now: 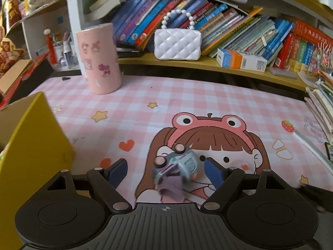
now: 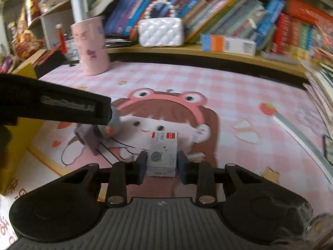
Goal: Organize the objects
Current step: 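Grasp the blue toy truck with left tool while right tool grasps small white box, then carry the toy truck and white box in both tools to the yellow box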
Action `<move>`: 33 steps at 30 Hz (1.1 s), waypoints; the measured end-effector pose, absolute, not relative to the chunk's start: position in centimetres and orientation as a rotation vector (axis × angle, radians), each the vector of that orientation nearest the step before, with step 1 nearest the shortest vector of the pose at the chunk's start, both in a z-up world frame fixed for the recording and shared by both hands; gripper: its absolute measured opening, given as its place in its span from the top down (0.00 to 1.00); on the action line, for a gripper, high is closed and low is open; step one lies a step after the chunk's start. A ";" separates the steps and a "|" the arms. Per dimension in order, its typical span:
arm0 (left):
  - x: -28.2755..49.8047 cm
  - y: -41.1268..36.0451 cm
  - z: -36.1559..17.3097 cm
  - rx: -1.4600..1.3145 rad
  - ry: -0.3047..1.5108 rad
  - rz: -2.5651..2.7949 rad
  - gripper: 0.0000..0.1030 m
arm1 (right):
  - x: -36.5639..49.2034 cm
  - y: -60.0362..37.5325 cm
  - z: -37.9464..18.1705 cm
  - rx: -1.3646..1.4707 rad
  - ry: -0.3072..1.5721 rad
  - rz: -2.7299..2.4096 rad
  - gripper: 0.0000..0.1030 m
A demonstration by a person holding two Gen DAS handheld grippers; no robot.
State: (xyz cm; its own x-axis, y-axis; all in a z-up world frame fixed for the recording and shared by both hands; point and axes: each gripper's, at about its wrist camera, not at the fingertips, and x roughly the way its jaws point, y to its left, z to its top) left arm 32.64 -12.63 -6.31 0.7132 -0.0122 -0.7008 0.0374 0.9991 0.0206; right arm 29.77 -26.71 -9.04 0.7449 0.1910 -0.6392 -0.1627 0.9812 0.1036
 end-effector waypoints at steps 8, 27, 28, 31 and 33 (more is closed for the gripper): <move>34.8 -13.7 -9.2 0.091 0.819 0.009 0.31 | 26.9 -28.6 -7.8 0.114 0.701 0.154 0.73; 26.4 -11.6 -2.8 -0.060 0.761 -0.138 0.47 | 22.1 -28.0 -4.9 0.097 0.687 0.157 0.73; 25.5 -11.3 -2.5 -0.070 0.761 -0.150 0.47 | 21.5 -27.9 -4.6 0.094 0.683 0.158 0.73; 23.1 -10.8 -2.0 -0.073 0.756 -0.182 0.47 | 19.6 -27.4 -3.9 0.083 0.683 0.153 0.73; 21.6 -10.3 -1.9 -0.072 0.753 -0.193 0.47 | 18.4 -27.0 -3.6 0.077 0.690 0.147 0.73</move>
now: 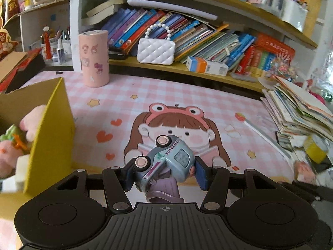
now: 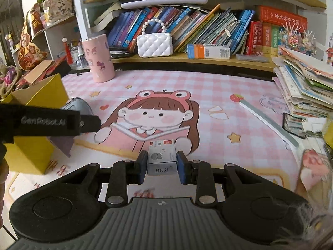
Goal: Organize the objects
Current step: 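Carry the toy truck and white box in both tools to the yellow box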
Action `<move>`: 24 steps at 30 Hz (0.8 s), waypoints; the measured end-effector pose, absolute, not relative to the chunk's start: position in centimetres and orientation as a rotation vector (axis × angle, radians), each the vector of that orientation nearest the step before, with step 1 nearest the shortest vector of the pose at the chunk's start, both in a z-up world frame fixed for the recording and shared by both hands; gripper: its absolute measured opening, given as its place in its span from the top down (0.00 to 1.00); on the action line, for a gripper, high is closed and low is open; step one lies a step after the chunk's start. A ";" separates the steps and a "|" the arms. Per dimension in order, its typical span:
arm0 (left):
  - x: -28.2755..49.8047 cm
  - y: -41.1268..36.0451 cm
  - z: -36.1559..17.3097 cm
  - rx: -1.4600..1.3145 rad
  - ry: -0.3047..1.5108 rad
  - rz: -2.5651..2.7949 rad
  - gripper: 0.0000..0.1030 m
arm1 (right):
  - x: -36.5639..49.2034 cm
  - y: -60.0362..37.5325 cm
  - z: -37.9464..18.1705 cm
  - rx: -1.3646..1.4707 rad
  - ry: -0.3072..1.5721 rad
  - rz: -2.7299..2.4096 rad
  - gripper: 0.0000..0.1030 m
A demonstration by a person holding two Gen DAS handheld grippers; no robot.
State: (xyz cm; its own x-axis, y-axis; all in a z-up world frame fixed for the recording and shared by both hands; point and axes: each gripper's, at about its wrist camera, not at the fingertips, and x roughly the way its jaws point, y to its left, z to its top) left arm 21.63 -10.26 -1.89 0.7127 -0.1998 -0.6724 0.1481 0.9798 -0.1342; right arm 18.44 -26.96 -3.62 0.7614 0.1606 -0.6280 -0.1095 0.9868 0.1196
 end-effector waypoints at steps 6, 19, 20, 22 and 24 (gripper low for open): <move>17.5 -7.9 -1.3 -0.106 0.747 -0.216 0.47 | 14.3 -25.3 -2.6 0.070 0.705 0.148 0.73; 8.1 -1.0 -0.8 -0.157 0.727 -0.207 0.47 | 5.6 -18.5 -1.3 0.003 0.754 0.202 0.73; 7.5 -0.3 -0.8 -0.163 0.724 -0.193 0.47 | 5.1 -17.8 -1.3 -0.005 0.757 0.209 0.73; 6.2 1.1 -0.8 -0.176 0.715 -0.167 0.47 | 4.0 -16.3 -1.2 -0.023 0.758 0.235 0.73; 4.8 2.7 -0.8 -0.190 0.706 -0.142 0.47 | 3.0 -14.7 -1.0 -0.040 0.754 0.262 0.73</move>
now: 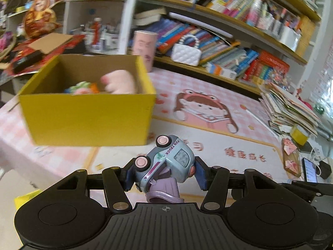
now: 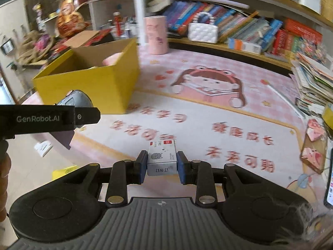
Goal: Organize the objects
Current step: 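Carry the toy truck and white box in both tools to the yellow box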
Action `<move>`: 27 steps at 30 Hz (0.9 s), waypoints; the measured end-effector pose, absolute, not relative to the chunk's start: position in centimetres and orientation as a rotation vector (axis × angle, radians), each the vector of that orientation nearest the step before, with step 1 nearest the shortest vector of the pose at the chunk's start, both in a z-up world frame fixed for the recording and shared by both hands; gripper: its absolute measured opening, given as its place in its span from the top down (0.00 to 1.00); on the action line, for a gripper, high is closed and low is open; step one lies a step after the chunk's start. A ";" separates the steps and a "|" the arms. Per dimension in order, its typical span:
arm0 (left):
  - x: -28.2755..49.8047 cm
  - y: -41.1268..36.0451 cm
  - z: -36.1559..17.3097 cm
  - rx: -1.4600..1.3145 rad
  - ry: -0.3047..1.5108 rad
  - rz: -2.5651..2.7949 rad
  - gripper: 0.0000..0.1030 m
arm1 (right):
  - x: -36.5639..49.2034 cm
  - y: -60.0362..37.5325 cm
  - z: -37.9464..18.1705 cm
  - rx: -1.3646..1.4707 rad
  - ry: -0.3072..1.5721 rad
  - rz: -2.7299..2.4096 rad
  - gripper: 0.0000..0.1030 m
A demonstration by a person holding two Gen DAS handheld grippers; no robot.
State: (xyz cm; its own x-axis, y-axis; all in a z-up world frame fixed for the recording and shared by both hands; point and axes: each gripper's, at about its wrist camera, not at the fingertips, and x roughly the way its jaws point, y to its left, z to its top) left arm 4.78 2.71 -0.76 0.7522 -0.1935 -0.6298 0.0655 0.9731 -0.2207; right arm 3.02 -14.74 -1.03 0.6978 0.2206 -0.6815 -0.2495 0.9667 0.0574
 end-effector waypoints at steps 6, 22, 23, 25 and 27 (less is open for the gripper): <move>0.9 7.3 -0.8 -0.223 0.691 -0.068 0.47 | 0.5 -10.0 -0.9 -0.075 0.750 0.345 0.73; -4.4 15.0 0.8 -0.246 0.587 0.024 0.47 | -2.0 -1.7 0.4 -0.112 0.687 0.441 0.73; -4.4 15.1 0.8 -0.249 0.585 0.021 0.47 | -2.0 -1.7 0.4 -0.112 0.691 0.437 0.73; -4.3 15.3 0.9 -0.255 0.580 0.014 0.47 | -1.8 -1.5 0.6 -0.119 0.695 0.429 0.73; -4.0 15.4 0.8 -0.262 0.580 0.001 0.47 | -1.7 -1.3 0.5 -0.129 0.698 0.424 0.73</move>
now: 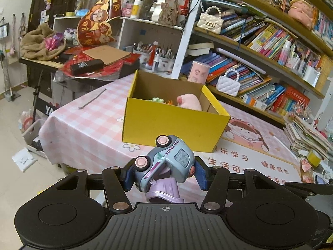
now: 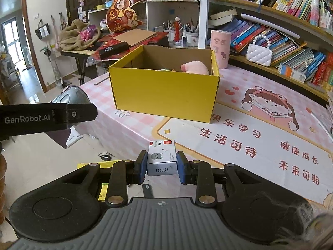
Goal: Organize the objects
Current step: 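Carry the toy truck and white box in both tools to the yellow box, then open both tools to drop the truck and white box into the box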
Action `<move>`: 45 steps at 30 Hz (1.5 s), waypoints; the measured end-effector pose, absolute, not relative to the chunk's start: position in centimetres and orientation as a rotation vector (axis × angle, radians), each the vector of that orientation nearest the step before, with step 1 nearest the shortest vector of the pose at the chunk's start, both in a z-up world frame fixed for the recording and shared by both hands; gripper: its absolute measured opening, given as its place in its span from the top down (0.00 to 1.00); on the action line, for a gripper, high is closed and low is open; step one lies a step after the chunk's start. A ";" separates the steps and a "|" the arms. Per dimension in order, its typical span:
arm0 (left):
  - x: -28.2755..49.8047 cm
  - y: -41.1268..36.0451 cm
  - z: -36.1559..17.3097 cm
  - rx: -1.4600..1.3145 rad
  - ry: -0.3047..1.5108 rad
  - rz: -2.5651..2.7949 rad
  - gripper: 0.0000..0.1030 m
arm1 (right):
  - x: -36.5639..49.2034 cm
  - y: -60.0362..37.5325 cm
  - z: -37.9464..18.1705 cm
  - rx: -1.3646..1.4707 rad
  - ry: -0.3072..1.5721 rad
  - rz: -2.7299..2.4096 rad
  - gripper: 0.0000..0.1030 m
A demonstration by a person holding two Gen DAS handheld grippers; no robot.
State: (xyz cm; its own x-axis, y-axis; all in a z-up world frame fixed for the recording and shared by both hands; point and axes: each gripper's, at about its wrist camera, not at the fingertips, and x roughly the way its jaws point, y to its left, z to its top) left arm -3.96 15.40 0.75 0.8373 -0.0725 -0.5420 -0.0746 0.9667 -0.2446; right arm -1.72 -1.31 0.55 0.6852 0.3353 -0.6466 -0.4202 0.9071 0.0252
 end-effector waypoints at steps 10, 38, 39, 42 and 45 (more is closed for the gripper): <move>-1.6 15.4 -0.6 -0.269 0.610 -0.012 0.47 | 1.6 -0.7 0.0 -0.141 0.724 0.436 0.73; 18.5 15.4 -0.9 -0.175 0.656 0.104 0.47 | 22.3 3.7 -0.3 -0.253 0.678 0.558 0.73; 18.6 15.4 -1.0 -0.172 0.663 0.106 0.47 | 22.5 3.8 -0.5 -0.263 0.680 0.557 0.73; 19.0 15.3 -1.4 -0.161 0.685 0.109 0.45 | 22.7 3.7 -0.7 -0.256 0.683 0.562 0.72; 18.8 15.4 -1.2 -0.160 0.679 0.100 0.39 | 22.3 3.5 -0.6 -0.256 0.661 0.543 0.72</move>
State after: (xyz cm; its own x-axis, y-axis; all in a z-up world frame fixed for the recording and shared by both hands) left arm 18.84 15.36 -1.22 0.7743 0.0398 -0.6315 -0.1442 0.9829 -0.1149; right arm 22.27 3.53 -0.57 0.6574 0.3947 -0.6419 -0.5530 0.8314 -0.0551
